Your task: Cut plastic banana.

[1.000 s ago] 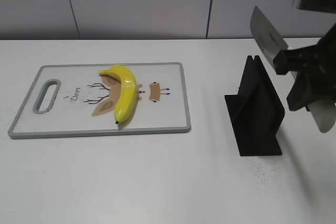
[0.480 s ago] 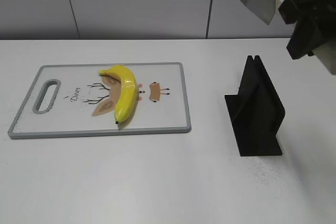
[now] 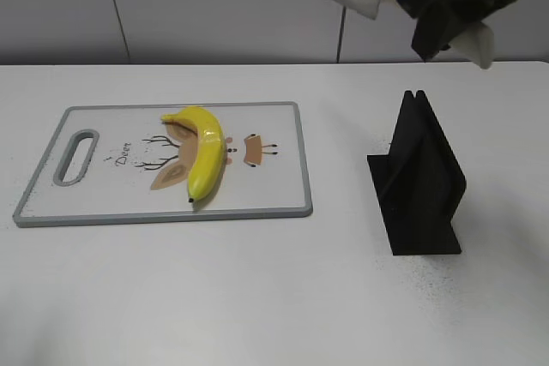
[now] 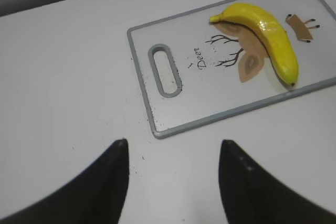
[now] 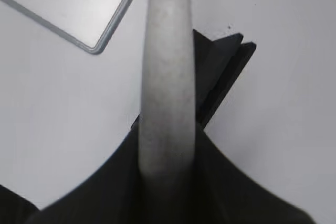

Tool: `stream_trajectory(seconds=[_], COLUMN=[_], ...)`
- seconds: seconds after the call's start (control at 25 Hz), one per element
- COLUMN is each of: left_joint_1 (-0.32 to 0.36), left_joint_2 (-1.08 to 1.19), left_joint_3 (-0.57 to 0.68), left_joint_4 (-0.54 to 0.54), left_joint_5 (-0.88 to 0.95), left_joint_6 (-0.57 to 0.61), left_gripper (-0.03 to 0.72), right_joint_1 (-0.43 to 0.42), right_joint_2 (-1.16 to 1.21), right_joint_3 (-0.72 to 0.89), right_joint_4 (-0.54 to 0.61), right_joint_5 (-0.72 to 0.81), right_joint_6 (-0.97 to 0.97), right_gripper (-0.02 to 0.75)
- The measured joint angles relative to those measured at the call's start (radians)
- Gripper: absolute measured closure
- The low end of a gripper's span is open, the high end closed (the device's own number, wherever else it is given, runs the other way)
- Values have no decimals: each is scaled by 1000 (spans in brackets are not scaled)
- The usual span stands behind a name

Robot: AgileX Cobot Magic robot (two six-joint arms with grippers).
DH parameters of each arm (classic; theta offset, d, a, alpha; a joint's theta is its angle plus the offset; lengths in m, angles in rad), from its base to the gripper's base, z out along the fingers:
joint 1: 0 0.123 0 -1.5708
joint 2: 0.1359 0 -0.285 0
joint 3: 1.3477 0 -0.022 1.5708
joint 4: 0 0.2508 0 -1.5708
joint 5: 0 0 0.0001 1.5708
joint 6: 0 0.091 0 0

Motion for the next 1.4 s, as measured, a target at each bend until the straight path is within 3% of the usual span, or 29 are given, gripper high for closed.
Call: stream_trajectory(seconds=[0.32,0.52,0.72,0.88,1.04,1.4], left_joint_1=[0,-1,-1,-1,-9,-126], left_joint_2=[348,549,724,815,869,1013], left_joint_3=[-296,-484,-644,-699,-710,-710], left_joint_4=[-158,-195,-237,-307,-410,-389], left_joint_5=[29,115,228,293,301,212], left_joint_6=[253,401,646,921,1088,1157], left_gripper=[153,155,176,181,182,207], right_joint_1=[0,0,1,1,1,2], right_joint_2=[155,226,279,310,347,386], right_joint_3=[-191,-262,-275,-276,-288,-300], right_joint_4=[0,33,99,152,215,241], right_joint_5=[1,2,2,1,1,0], right_joint_6=[-232,-456,-654,-804,-943,-1048], right_gripper=[577,577,577,577,577,577])
